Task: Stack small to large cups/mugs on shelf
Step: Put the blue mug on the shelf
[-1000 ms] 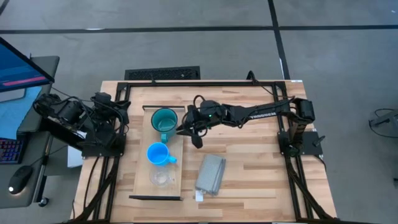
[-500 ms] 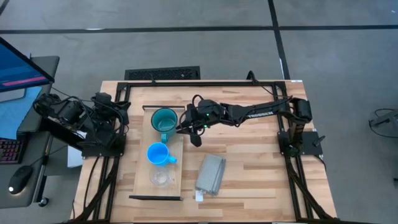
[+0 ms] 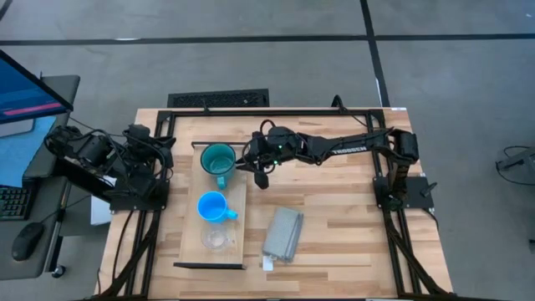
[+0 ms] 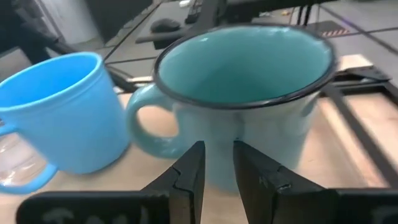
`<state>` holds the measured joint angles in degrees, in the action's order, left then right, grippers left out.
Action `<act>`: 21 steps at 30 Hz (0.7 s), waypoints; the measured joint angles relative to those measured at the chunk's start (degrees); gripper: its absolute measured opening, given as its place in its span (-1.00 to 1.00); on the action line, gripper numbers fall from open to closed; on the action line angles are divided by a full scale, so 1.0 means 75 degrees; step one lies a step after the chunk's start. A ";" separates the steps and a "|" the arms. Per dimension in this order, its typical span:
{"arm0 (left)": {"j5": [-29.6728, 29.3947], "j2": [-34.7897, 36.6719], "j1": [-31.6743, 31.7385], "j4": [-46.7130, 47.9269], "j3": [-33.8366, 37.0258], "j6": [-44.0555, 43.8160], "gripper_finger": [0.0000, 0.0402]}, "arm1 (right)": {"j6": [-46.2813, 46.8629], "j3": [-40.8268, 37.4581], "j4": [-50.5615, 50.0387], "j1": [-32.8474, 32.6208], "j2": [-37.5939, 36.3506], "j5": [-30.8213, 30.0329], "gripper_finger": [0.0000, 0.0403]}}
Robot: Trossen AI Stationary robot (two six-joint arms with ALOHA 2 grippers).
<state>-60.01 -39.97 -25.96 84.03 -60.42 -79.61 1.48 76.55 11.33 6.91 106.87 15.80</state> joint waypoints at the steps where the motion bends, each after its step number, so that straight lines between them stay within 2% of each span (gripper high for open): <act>1: 0.0033 0.0000 0.0000 0.0000 0.0000 0.0000 -0.59 | 0.0000 0.0000 0.0059 0.0036 0.0000 -0.0041 -0.47; 21: 0.0320 -0.0020 0.0001 -0.0136 0.0000 -0.0023 -0.59 | 0.0005 0.0000 0.0385 0.0330 -0.0003 -0.0144 -0.47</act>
<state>-57.61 -40.12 -25.95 83.01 -60.42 -79.79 1.51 76.55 14.22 9.38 106.85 14.72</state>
